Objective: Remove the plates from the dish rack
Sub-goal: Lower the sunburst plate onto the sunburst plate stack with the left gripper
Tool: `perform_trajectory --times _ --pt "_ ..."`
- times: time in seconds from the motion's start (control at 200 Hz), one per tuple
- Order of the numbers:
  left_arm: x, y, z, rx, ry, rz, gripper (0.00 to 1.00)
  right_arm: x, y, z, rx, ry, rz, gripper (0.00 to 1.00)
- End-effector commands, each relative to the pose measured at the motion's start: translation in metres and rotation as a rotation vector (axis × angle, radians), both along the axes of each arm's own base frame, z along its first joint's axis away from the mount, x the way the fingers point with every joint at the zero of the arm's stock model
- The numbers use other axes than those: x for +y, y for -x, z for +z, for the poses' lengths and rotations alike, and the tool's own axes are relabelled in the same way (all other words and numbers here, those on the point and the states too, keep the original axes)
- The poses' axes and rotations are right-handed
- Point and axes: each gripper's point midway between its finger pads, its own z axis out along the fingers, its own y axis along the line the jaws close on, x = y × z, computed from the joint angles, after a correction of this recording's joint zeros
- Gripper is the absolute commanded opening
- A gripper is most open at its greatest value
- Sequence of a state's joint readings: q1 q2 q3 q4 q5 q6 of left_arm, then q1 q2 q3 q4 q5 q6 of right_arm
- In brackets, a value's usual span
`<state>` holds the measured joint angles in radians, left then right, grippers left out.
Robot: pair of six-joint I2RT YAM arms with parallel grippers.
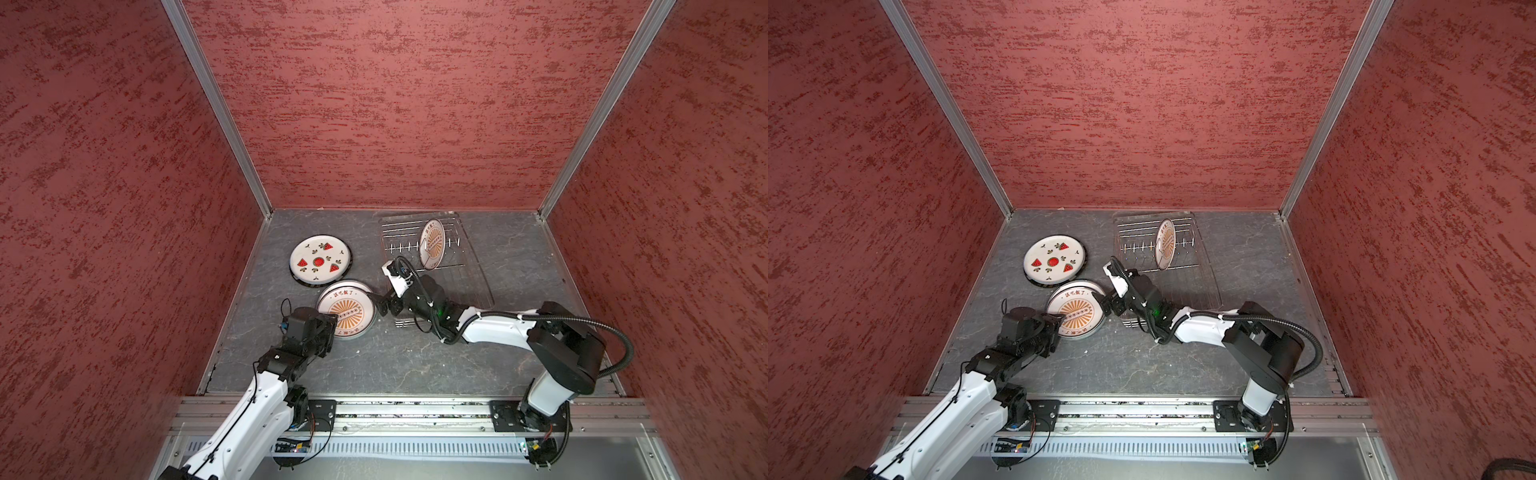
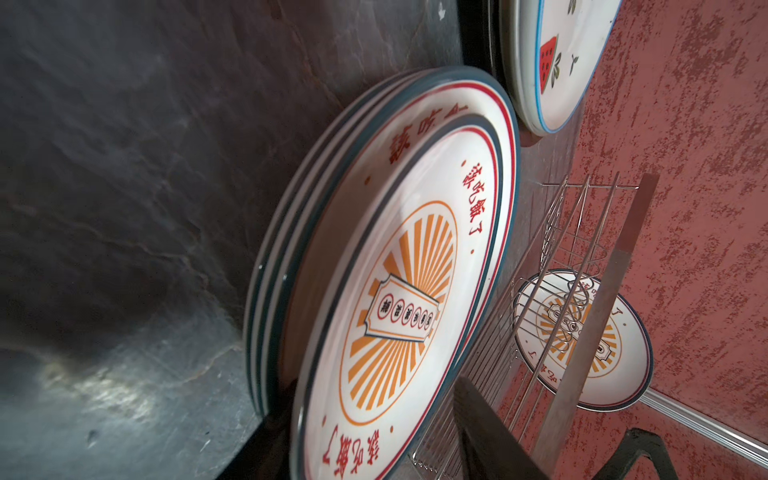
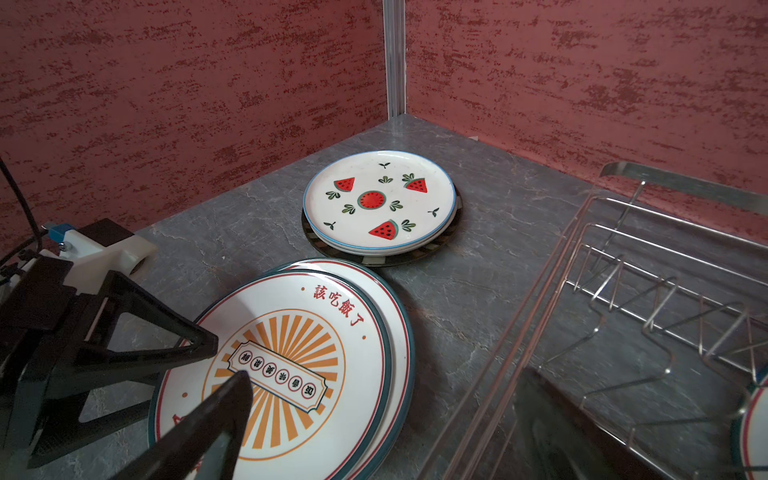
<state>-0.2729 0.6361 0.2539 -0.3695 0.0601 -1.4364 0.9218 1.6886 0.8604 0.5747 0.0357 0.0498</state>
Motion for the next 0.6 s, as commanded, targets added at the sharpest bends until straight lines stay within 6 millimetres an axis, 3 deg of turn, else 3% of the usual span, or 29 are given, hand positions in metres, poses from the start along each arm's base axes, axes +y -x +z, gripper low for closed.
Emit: perform_trajectory --times 0.0,0.591 --pt "0.0076 -0.0026 0.0052 -0.005 -0.024 0.037 0.57 -0.0020 0.0024 0.0075 -0.031 0.006 -0.004 0.99" --pt "0.0145 -0.0049 0.0083 -0.007 -0.100 0.071 0.58 -0.0022 0.0026 0.0037 -0.027 0.009 -0.004 0.99"
